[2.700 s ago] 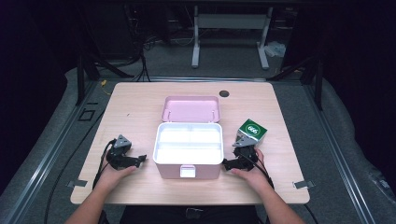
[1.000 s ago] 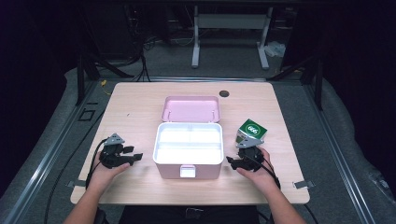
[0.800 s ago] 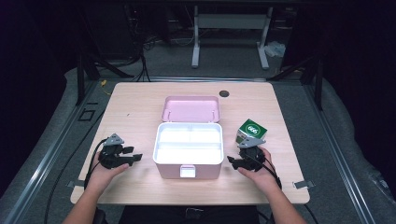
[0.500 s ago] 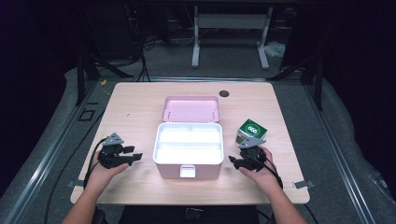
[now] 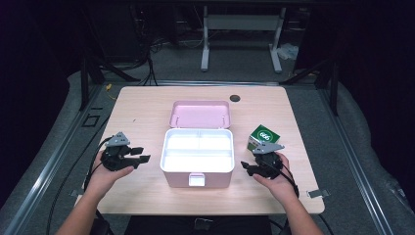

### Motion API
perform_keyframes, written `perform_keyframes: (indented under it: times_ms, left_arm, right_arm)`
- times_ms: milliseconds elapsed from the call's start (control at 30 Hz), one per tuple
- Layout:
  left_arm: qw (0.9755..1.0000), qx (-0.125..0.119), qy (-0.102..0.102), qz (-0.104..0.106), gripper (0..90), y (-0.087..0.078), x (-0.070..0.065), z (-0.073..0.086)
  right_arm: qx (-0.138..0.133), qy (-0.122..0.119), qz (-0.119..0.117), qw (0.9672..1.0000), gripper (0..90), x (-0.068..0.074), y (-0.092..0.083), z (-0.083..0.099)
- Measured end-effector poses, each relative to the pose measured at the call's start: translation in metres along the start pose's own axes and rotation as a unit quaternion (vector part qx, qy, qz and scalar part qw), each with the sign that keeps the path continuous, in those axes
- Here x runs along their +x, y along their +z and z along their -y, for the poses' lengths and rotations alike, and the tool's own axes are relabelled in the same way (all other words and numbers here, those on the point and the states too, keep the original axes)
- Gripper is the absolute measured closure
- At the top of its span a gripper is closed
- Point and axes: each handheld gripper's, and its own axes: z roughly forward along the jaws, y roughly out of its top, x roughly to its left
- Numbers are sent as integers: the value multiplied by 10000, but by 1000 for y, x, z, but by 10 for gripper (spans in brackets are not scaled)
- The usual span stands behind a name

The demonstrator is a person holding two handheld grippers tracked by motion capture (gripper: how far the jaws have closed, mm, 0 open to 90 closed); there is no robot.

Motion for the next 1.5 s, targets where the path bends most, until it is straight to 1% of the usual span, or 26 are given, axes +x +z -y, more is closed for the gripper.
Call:
perform_keyframes:
  times_ms: [67,133,200,233,300,333,367,400,433,533,567,600,633,733,833,933,1000,1067,1100,1200,1233,1333,1367,1400,1467,1500]
  left_arm:
    - [9998,7,216,-18,533,-6,-3,-11]
    - [9994,-19,330,60,529,-12,-6,-22]
    - [9987,-56,416,293,518,-17,-8,-34]
    - [9983,-64,473,344,523,-18,-8,-37]
    - [9970,23,589,504,544,-18,-11,-46]
    - [9960,137,583,668,573,-17,-11,-50]
    - [9949,233,622,753,580,-16,-13,-54]
    - [9937,318,775,744,591,-14,-15,-58]
    - [9929,373,842,749,604,-13,-16,-60]
    - [9884,661,1064,858,636,-6,-21,-70]
    - [9876,686,1124,857,642,-5,-22,-72]
    - [9863,735,1166,906,648,-3,-23,-74]
    - [9858,746,1187,925,652,-1,-24,-77]
    - [9830,865,1339,908,656,4,-27,-85]
    - [9791,1020,1515,893,658,10,-31,-93]
    - [9738,1215,1713,873,657,18,-38,-100]
    - [9696,1356,1822,911,661,23,-43,-105]
    - [9642,1496,1982,929,667,28,-47,-110]
    - [9615,1568,2029,983,681,30,-49,-113]
    - [9555,1674,2203,1026,713,37,-55,-121]
    - [9534,1726,2233,1065,740,40,-56,-124]
    - [9464,1886,2372,1119,764,47,-59,-132]
    - [9464,1886,2372,1119,776,47,-59,-132]
    - [9423,1969,2435,1179,779,51,-61,-135]
    - [9367,2087,2527,1230,780,57,-64,-140]
    - [9349,2125,2563,1229,780,59,-64,-141]
  right_arm:
    - [4,-3,-18,10000,388,0,0,0]
    - [25,7,-49,10000,388,-1,0,1]
    - [36,19,-28,10000,388,0,2,1]
    - [70,5,-46,10000,388,0,2,2]
    - [105,-20,-41,9999,388,1,2,2]
    - [110,-45,-40,9999,388,2,3,2]
    - [105,-57,-37,9999,388,2,4,2]
    - [124,-78,-18,9999,388,3,4,2]
    - [124,-80,-34,9999,388,3,5,2]
    - [166,-78,-59,9998,388,3,5,3]
    - [147,-76,-50,9999,387,2,5,3]
    - [152,-77,-49,9998,387,2,6,3]
    - [156,-87,-48,9998,387,2,6,3]
    - [195,-78,-57,9998,386,2,6,4]
    - [196,-112,-58,9997,386,3,7,4]
    - [203,-106,-58,9997,385,2,7,4]
    - [217,-108,-42,9997,384,2,7,5]
    - [244,-110,-34,9996,385,2,7,5]
    - [250,-112,-15,9996,385,2,7,5]
    - [261,-118,-62,9996,385,2,8,6]
    - [265,-124,-59,9996,385,2,8,6]
    - [271,-144,-81,9995,385,2,9,6]
    - [272,-138,-80,9995,385,2,9,6]
    - [274,-143,-89,9995,385,2,9,6]
    - [284,-154,-105,9994,385,2,9,6]
    - [289,-149,-109,9994,385,2,9,6]
